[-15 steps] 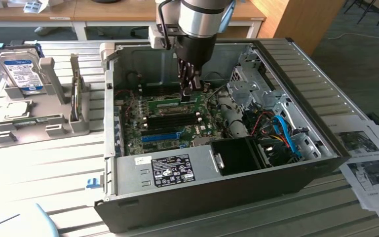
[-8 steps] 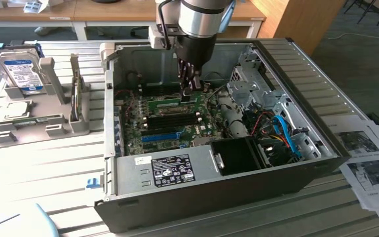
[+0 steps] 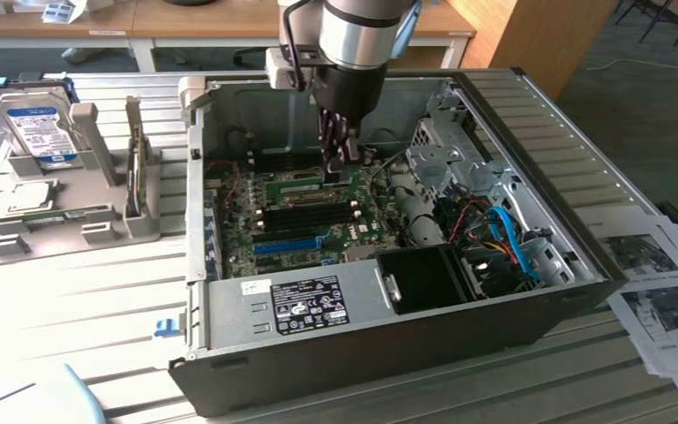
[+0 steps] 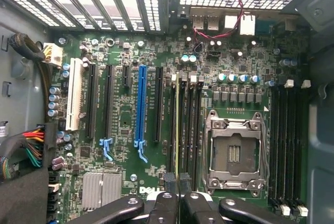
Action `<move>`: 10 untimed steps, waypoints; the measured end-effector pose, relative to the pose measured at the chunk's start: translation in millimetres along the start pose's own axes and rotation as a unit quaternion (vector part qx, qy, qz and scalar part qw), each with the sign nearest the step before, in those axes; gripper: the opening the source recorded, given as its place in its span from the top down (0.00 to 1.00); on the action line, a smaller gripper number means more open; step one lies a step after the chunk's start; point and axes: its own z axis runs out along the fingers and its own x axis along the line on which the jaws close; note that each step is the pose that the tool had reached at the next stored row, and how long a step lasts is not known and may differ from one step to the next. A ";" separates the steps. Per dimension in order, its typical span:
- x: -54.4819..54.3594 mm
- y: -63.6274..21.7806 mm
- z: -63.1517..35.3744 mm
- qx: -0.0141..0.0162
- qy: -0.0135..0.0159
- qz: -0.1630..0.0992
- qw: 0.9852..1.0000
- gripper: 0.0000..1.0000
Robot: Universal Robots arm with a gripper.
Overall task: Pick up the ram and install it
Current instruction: 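Insert the ram into the slot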
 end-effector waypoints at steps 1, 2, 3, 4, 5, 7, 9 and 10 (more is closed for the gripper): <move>0.0 0.0 0.8 0.000 0.000 0.000 1.000 0.89; 0.0 -0.1 1.9 0.000 0.000 0.000 1.000 0.89; 0.0 -0.2 3.2 0.000 0.000 0.000 1.000 0.89; -0.1 -0.2 4.5 0.000 0.000 0.000 1.000 0.89; -0.1 -0.3 5.8 0.000 0.000 0.000 1.000 0.89; -0.1 -0.4 8.3 0.000 0.000 0.000 1.000 0.89; -0.1 -0.6 11.0 0.000 0.000 0.000 1.000 0.89; -0.1 -0.6 12.2 0.000 0.000 0.000 1.000 0.89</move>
